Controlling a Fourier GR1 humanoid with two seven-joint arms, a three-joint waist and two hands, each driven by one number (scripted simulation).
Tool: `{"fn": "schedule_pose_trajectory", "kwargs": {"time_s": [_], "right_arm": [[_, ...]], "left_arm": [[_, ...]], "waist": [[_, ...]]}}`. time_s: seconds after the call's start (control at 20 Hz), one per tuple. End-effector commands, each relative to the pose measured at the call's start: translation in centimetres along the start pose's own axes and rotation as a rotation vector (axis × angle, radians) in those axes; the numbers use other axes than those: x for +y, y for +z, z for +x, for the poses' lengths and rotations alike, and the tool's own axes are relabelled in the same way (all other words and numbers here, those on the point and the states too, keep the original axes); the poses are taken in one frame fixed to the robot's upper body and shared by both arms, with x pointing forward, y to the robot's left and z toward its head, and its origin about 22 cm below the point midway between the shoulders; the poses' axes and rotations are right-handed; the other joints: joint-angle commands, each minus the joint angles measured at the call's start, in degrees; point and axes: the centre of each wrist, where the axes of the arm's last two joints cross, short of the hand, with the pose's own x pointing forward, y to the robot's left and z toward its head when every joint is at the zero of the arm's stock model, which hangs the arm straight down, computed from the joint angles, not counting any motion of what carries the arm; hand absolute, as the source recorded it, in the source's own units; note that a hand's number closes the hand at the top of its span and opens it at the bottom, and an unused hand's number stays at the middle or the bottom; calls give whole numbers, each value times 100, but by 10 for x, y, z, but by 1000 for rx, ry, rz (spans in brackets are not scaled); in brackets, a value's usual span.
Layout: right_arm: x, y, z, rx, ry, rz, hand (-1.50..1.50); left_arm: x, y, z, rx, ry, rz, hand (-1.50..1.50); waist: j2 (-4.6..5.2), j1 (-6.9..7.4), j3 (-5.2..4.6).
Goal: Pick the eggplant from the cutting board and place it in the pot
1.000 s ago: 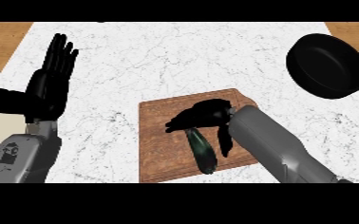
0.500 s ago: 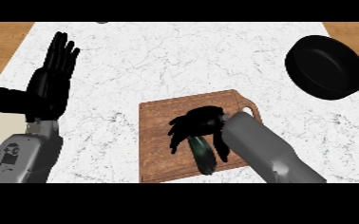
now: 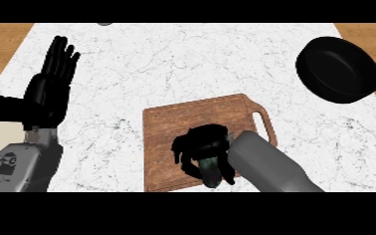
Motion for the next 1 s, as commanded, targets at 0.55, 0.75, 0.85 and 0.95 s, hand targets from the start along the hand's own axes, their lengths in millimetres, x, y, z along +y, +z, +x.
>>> {"fn": "schedule_pose_trajectory", "kwargs": {"time_s": [0.55, 0.75, 0.85, 0.95], "right_arm": [[10, 35, 48, 535, 237, -475, 150], [-14, 50, 85, 623, 257, -712, 150], [-29, 76, 97, 720, 346, -813, 150], [-30, 88, 119, 788, 366, -888, 150]], "left_arm": [[34, 22, -12, 54, -35, 97, 0], [21, 19, -10, 39, -24, 93, 0], [36, 15, -2, 36, -25, 97, 0], [29, 19, -6, 37, -24, 97, 0]], "waist": [[-140, -512, 32], [-106, -522, 37], [-124, -552, 34], [-94, -513, 36]]}}
